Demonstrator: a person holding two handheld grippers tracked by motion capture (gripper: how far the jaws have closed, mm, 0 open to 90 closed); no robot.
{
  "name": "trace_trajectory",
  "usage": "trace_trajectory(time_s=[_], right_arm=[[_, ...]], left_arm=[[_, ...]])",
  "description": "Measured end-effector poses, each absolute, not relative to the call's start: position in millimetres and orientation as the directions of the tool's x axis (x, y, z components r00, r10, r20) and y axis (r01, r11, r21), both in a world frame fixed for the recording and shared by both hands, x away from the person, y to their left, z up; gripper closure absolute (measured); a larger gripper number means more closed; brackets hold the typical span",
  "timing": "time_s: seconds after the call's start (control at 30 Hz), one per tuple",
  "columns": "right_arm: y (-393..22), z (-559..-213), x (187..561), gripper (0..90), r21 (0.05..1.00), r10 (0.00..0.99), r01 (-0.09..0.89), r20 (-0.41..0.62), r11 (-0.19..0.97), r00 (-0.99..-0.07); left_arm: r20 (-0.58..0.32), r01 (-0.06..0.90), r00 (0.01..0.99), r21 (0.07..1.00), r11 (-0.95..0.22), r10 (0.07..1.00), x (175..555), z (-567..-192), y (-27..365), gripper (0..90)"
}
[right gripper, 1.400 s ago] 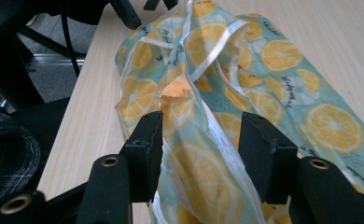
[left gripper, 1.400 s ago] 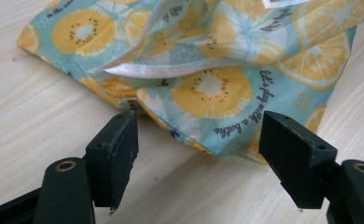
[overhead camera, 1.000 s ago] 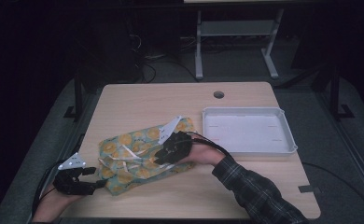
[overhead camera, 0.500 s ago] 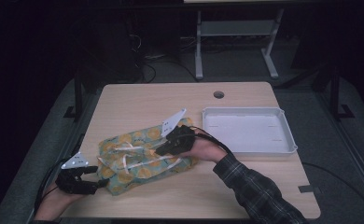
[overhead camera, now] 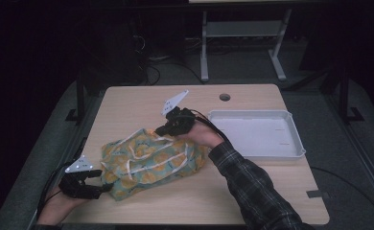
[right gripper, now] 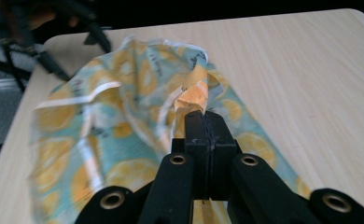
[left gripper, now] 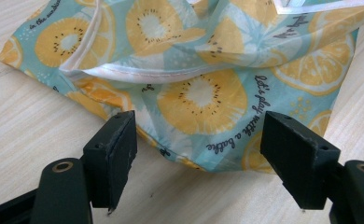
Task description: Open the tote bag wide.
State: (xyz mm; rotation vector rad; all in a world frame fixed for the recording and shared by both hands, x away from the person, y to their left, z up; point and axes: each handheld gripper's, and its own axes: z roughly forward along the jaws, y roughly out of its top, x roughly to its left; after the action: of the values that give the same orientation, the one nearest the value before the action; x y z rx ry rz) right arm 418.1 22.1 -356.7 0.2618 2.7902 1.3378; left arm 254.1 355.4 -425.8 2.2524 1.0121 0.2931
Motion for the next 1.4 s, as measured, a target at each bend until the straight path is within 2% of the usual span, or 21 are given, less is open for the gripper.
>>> trace_trajectory(time_s=[0.53, 0.57, 0.63, 0.73, 0.87, 1.03, 1.4], right_arm=[[36, -391, 479, 89.1, 0.704, 0.343, 0.284, 0.060, 0.651, -0.937], [36, -393, 482, 88.2, 0.706, 0.354, 0.291, 0.060, 0.646, -0.933], [37, -392, 484, 79.8, 0.707, 0.365, 0.307, 0.074, 0.637, -0.928], [34, -386, 481, 68.1, 0.724, 0.363, 0.313, 0.093, 0.614, -0.927], [27, -375, 474, 60.8, 0.738, 0.363, 0.317, 0.105, 0.595, -0.926], [13, -365, 462, 58.4, 0.755, 0.355, 0.307, 0.105, 0.579, -0.929], [-22, -369, 435, 54.5, 0.742, 0.338, 0.299, 0.104, 0.600, -0.935]], left_arm=[[-0.063, 0.594, 0.675, 0.638, -0.491, 0.735, 254, -427, 357, 26.9], [-0.063, 0.593, 0.676, 0.637, -0.491, 0.734, 254, -427, 357, 26.9], [-0.068, 0.594, 0.674, 0.641, -0.486, 0.735, 253, -427, 358, 26.9], [-0.064, 0.595, 0.672, 0.639, -0.487, 0.737, 253, -427, 359, 26.9], [-0.071, 0.599, 0.665, 0.646, -0.474, 0.743, 253, -426, 360, 26.9], [-0.072, 0.599, 0.666, 0.645, -0.475, 0.742, 253, -423, 362, 27.0], [-0.095, 0.606, 0.652, 0.663, -0.441, 0.752, 252, -407, 361, 29.0]])
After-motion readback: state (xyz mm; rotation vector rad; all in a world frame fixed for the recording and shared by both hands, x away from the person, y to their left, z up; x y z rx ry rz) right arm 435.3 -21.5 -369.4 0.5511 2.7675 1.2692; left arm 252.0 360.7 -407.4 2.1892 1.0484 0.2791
